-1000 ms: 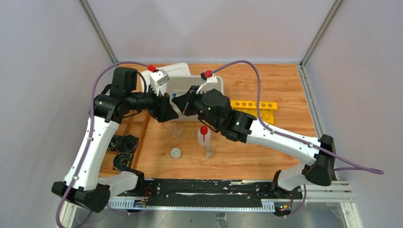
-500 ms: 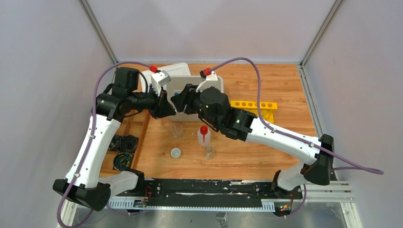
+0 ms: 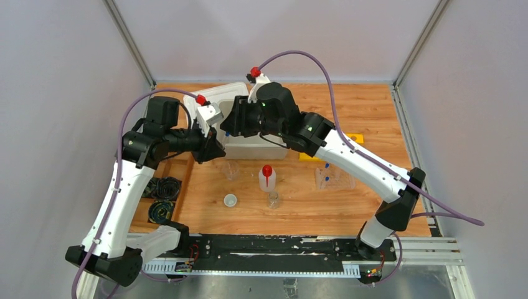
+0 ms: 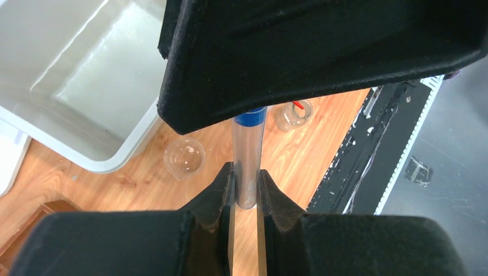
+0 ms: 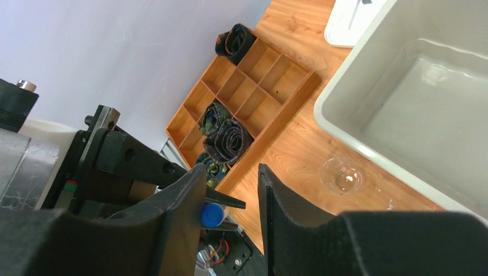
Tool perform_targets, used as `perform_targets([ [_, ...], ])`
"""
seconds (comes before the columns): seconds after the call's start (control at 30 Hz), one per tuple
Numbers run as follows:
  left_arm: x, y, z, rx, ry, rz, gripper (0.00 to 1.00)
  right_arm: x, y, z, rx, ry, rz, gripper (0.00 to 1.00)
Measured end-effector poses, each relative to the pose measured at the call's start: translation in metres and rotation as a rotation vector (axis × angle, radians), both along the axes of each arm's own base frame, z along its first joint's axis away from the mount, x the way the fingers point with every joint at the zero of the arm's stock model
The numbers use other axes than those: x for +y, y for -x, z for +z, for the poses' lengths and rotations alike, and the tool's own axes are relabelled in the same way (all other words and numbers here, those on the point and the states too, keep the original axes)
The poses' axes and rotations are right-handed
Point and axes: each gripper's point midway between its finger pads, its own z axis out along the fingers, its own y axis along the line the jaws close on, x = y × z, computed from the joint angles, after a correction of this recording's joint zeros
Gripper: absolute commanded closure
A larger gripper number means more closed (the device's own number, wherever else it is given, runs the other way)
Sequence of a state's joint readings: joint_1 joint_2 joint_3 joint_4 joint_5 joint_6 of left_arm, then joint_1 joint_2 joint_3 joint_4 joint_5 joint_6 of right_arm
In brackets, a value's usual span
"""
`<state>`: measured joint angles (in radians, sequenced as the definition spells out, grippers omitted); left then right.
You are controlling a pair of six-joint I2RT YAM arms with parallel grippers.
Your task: Organize the chemistry lab equipment
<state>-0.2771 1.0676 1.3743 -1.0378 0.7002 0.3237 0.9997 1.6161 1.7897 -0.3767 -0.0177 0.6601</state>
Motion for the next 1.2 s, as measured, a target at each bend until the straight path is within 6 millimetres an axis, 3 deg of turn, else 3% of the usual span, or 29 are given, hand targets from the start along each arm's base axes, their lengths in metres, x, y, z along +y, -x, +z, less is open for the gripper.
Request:
perform_targets([
  [0.23, 0.003, 0.004, -0.005, -0.004, -0.022, -0.005, 1.00, 0.004, 0.009, -0.004, 0.013, 0.013, 0.063, 0.66],
  [0.57, 0.007, 0.000, -0.004, -0.037, -0.041, 0.007, 1.00, 0.005, 0.023, -0.014, 0.055, 0.042, 0.131, 0.56],
  [0.87, 0.007, -0.001, -0.004, -0.042, -0.043, 0.010, 1.00, 0.006, 0.027, -0.019, 0.082, 0.050, 0.148, 0.68],
  [0.93, 0.008, -0.002, -0.004, -0.044, -0.047, 0.014, 1.00, 0.008, 0.026, -0.020, 0.085, 0.049, 0.148, 0.75],
  [1.0, 0.009, -0.002, -0.004, -0.045, -0.050, 0.017, 0.98, 0.010, 0.025, -0.020, 0.086, 0.045, 0.149, 0.89],
  [1.07, 0.010, -0.003, -0.005, -0.046, -0.055, 0.022, 0.82, 0.011, 0.025, -0.020, 0.083, 0.045, 0.150, 1.00],
  [1.17, 0.010, -0.004, -0.005, -0.054, -0.060, 0.023, 0.20, 0.011, 0.024, -0.021, 0.079, 0.049, 0.151, 1.00],
  [1.2, 0.010, -0.004, -0.004, -0.052, -0.056, 0.026, 0.05, 0.011, 0.024, -0.021, 0.078, 0.050, 0.148, 1.00],
])
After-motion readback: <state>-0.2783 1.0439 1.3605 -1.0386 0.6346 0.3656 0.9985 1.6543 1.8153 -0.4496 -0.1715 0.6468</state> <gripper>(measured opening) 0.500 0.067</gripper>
